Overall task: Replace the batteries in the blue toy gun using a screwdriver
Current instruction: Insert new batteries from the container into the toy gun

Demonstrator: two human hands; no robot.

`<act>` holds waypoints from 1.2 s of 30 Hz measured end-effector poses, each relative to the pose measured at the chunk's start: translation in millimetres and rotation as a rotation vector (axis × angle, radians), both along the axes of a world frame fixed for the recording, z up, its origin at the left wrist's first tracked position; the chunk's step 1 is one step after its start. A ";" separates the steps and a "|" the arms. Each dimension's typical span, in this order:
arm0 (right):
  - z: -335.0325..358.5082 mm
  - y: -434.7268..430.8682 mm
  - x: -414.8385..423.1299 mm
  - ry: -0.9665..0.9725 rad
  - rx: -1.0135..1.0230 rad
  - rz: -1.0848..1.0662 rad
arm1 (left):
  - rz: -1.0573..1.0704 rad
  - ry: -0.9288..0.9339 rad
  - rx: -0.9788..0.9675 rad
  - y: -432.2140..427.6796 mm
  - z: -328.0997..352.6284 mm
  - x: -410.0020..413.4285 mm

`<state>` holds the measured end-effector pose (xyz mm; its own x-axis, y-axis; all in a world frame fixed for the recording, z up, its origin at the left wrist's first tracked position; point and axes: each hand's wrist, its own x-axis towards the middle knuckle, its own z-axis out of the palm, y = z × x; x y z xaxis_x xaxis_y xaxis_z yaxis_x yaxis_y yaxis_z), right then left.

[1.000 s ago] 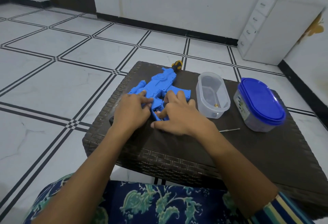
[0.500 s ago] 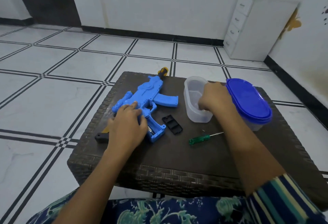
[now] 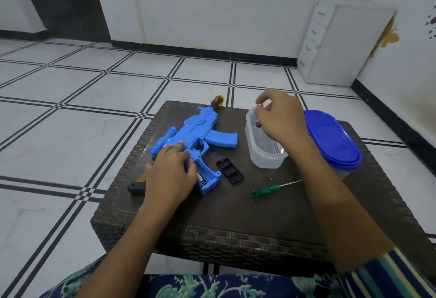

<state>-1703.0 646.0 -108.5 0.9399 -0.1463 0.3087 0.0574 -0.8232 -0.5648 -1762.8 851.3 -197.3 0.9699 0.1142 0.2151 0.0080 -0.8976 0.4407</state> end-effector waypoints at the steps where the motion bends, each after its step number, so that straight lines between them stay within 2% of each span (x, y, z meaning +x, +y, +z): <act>1: 4.6 5.3 -8.6 0.017 0.181 0.068 | 0.000 0.002 0.005 -0.5 0.5 0.6; 3: 1.5 19.3 -29.1 0.167 0.490 0.221 | 0.001 0.006 0.010 -0.8 1.5 0.8; 5: -17.0 32.6 -44.1 0.306 0.628 0.326 | -0.004 0.011 0.015 0.0 2.1 0.7; 6: -28.8 38.0 -46.8 0.318 0.577 0.345 | -0.009 0.016 0.014 1.6 2.1 0.3; 9: -50.1 47.8 -45.3 0.243 0.252 0.354 | -0.035 0.030 -0.009 5.3 0.6 1.2; 15: -54.9 60.9 -52.0 0.194 -0.167 0.453 | -0.039 0.018 0.001 8.0 -1.6 4.0; 17: -58.8 69.9 -54.8 0.207 -0.245 0.445 | -0.046 0.024 0.017 7.9 -2.0 5.3; 22: -56.0 66.3 -49.7 0.299 -0.257 0.445 | -0.081 0.023 0.020 12.0 -4.3 8.0; 24: -56.2 62.9 -47.2 0.368 -0.151 0.387 | -0.085 0.030 0.023 12.9 -4.3 8.2; 27: -56.9 69.1 -45.3 0.392 0.042 0.182 | -0.077 0.037 0.026 13.0 -4.9 10.1; 29: -56.5 75.1 -42.1 0.389 0.038 0.114 | -0.072 0.036 0.034 10.8 -6.8 11.5; 33: -53.8 76.6 -41.6 0.369 -0.037 0.199 | -0.055 0.012 0.020 8.4 -8.8 10.0; 36: -44.4 57.4 -47.5 0.254 0.007 0.150 | -0.050 -0.012 0.005 7.9 -8.1 7.7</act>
